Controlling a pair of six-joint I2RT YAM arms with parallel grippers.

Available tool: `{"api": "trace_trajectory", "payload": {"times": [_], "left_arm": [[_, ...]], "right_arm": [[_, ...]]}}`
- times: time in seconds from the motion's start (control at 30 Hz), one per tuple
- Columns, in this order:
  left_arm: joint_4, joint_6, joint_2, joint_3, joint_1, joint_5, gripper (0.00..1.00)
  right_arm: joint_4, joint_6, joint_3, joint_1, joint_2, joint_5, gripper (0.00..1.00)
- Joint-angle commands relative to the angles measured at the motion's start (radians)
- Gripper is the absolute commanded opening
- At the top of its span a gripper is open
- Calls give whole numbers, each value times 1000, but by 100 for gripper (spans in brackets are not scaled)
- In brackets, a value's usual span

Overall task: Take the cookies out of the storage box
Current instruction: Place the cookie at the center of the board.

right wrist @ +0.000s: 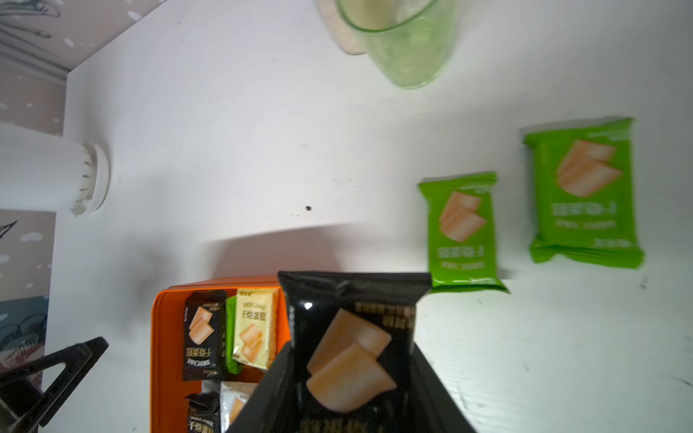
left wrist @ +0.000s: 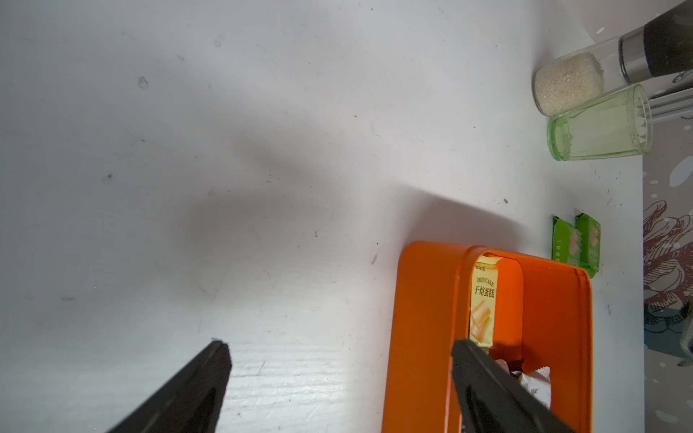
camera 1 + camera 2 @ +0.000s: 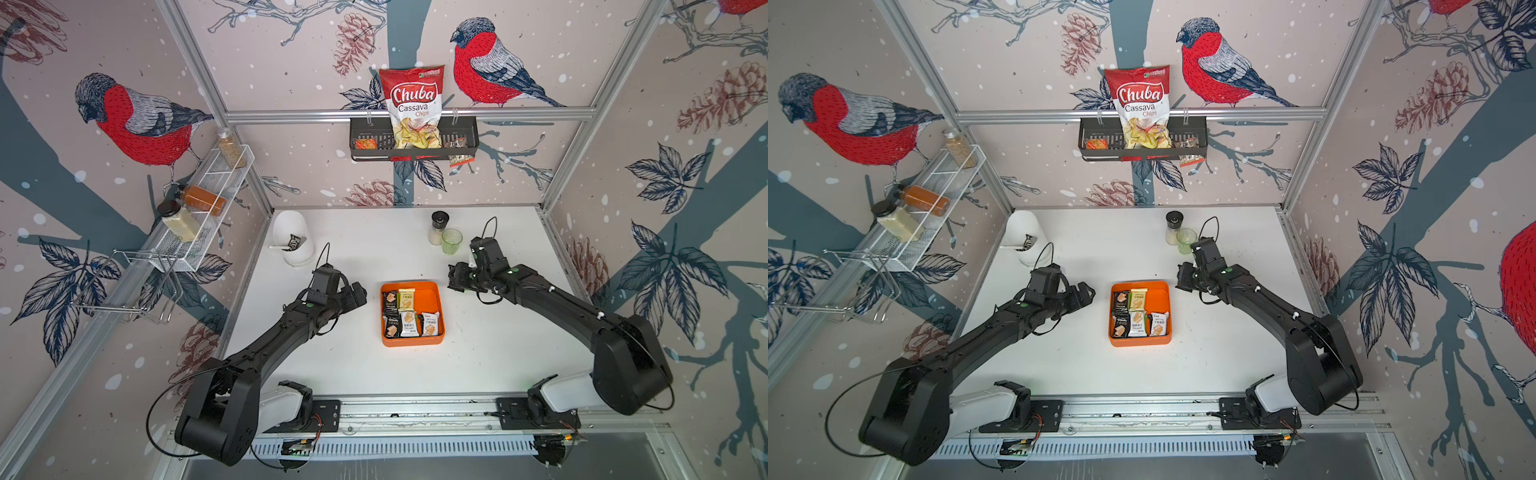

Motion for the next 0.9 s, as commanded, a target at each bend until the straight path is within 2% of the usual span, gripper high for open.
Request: {"api": "trace_trajectory", "payload": {"times": [0.0,0.17,0.37,0.67,0.87], "left_arm": [[-6,12,21,31,-14,-17,96],[-23,26,59,79,-28,-17,96],[-26,30,93,119,-43,-15,96],[-23,21,101,123,-56,-19,96],[-27,19,85,110,-57,-33,96]], "right_arm": [[-31,-71,-43,-93,-33,-19,40],[-78,-142,-87,-257,-46,-29,40],[-102,-220,-67,-388,-8,3,40],[-132,-342,55,-401,149,162,40],[-132,-359,139,-399,268,180,41]]}}
